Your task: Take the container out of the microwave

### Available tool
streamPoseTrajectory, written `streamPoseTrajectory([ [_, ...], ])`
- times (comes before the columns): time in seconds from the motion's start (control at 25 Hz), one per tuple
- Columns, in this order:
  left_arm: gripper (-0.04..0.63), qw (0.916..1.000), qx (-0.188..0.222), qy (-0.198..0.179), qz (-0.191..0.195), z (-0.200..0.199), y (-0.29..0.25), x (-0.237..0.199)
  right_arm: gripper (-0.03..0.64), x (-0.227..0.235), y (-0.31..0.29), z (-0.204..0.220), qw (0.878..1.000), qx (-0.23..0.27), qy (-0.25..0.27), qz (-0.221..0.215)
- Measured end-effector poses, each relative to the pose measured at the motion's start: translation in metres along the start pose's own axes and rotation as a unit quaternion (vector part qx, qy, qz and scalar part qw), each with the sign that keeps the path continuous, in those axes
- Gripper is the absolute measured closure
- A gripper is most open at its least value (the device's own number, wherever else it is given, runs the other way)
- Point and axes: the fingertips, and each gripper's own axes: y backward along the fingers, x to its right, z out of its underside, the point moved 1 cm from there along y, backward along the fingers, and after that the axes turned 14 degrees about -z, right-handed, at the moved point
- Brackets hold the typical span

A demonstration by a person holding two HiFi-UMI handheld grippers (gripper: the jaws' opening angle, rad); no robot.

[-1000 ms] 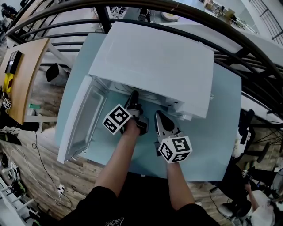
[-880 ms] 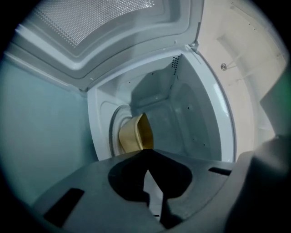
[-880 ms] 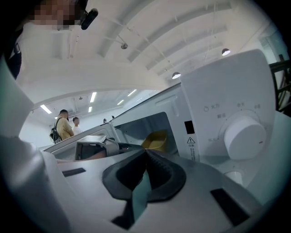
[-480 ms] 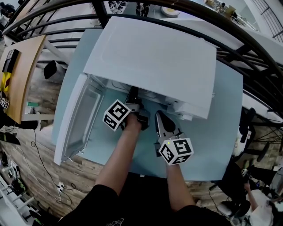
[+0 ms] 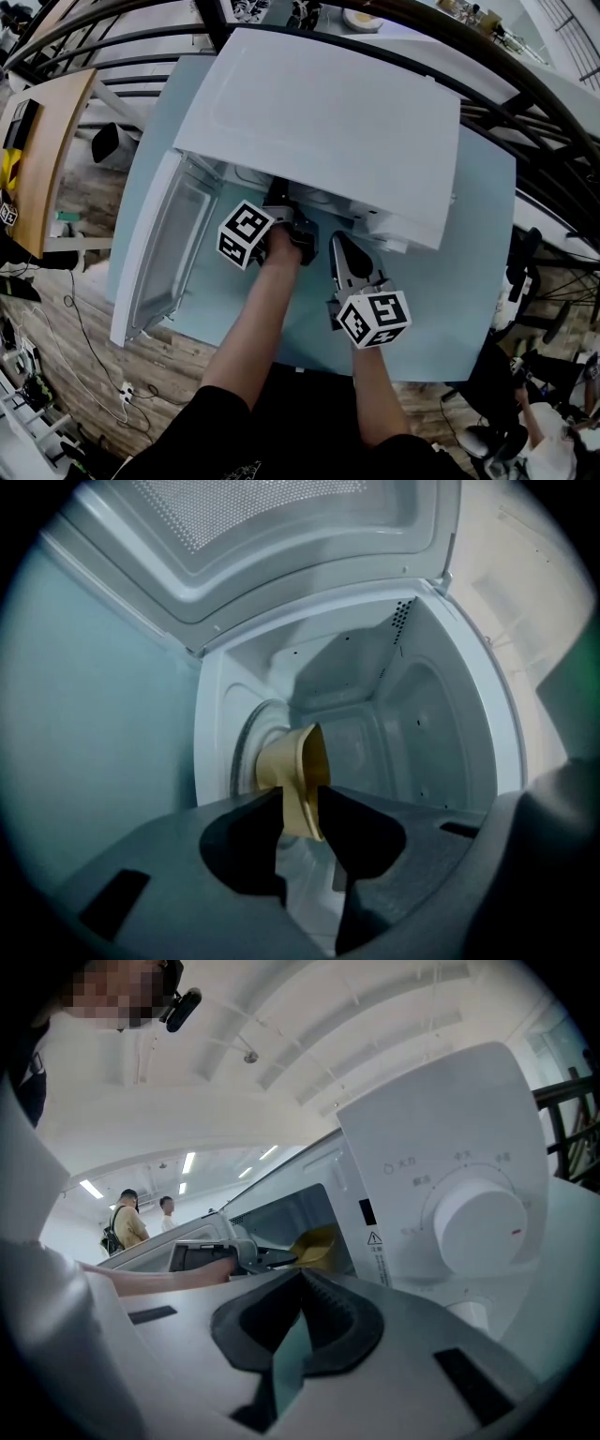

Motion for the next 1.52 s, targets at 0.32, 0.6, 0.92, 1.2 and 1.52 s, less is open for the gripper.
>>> streamPoseTrajectory([
  [0.32,0.497,0.9998,0.005,-0.003,-0.021,0.001,-0.007,-0.002,0.611,0.005,0.003,-0.001,1.0,0.001,-0.001,0.003],
  [0.6,0.497,0.9994,0.004,-0.002,-0.035,-0.002,-0.013,-0.001,0.611,0.008,0.003,-0.001,1.0,0.002,-0.004,0.003],
  [0.92,0.536,0.9987,0.011,0.02,-0.045,-0.009,-0.013,0.002,0.611,0.012,0.003,-0.004,1.0,0.001,-0.006,0.003],
  [1.2,0.563,0.9985,0.015,0.029,-0.044,-0.014,-0.011,0.004,0.611,0.013,0.001,-0.004,1.0,0.0,-0.007,-0.002],
  [1.52,0.569,0.9986,0.016,0.023,-0.045,-0.014,-0.004,0.005,0.611,0.011,0.002,-0.009,1.0,0.002,-0.006,-0.008],
])
